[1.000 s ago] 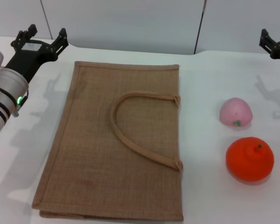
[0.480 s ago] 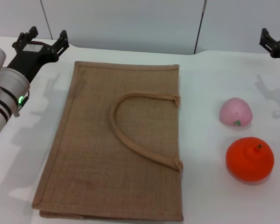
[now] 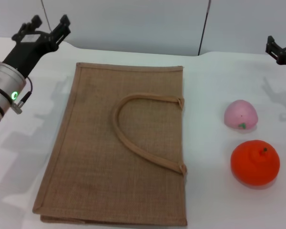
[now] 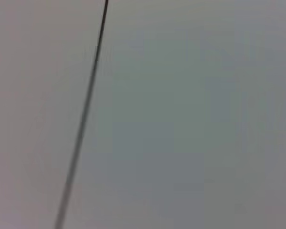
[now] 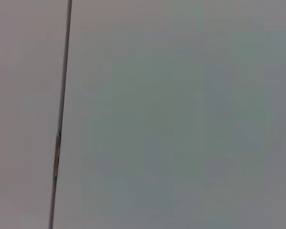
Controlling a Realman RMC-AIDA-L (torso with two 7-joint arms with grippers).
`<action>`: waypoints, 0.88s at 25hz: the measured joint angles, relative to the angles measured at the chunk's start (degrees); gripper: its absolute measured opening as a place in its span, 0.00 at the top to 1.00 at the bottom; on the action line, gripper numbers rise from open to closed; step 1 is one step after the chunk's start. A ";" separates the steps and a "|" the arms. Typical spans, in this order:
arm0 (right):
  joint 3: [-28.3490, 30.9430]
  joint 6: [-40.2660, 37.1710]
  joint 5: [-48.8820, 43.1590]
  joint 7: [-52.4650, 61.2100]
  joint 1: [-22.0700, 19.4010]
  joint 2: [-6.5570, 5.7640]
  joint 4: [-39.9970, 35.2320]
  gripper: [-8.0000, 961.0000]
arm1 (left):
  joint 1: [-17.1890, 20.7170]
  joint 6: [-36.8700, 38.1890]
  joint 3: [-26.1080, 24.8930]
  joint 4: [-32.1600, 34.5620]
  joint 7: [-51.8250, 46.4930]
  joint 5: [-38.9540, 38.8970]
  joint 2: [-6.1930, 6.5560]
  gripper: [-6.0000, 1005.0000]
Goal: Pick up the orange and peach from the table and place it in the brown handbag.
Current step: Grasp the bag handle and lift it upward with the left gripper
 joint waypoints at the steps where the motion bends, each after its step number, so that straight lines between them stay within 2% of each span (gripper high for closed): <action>1: 0.00 0.00 0.00 0.00 0.00 0.00 0.00 0.10 | 0.18 -0.59 0.00 0.46 -3.07 2.98 0.63 0.13; 5: -0.31 0.02 -0.07 0.00 -0.23 -0.02 0.00 0.10 | -0.25 1.00 0.03 2.60 -10.65 15.68 2.66 0.15; 10: -0.41 0.05 -0.10 -0.08 -0.39 -0.03 0.00 0.10 | -1.12 8.22 0.03 5.73 -17.98 28.56 3.91 0.24; 12: -0.41 0.07 -0.11 -0.08 -0.40 -0.02 -0.01 0.10 | -1.63 10.68 0.04 7.21 -23.30 34.43 4.05 0.37; 13: -0.41 0.07 -0.11 -0.08 -0.40 -0.02 -0.01 0.10 | -2.24 13.02 0.04 8.77 -28.32 40.41 4.10 0.43; 15: -0.40 0.07 -0.12 -0.09 -0.40 -0.02 -0.01 0.10 | -2.45 13.83 0.02 9.50 -30.28 42.54 4.07 0.43; 19: -0.40 0.41 -0.12 -0.09 -0.34 -0.02 -0.01 0.10 | -3.05 16.38 -0.04 14.93 -40.04 55.80 3.23 0.43; 20: -0.39 0.72 -0.12 -0.09 -0.28 -0.02 -0.01 0.10 | -3.05 16.38 -0.04 14.93 -40.04 55.80 3.23 0.43; 21: -0.40 1.12 -0.12 -0.09 -0.18 -0.02 -0.01 0.10 | -3.12 16.48 -0.08 16.90 -44.08 60.60 3.02 0.43; 22: -0.39 1.38 -0.12 -0.09 -0.11 -0.03 -0.01 0.10 | -3.12 16.48 -0.08 16.90 -44.08 60.60 3.02 0.43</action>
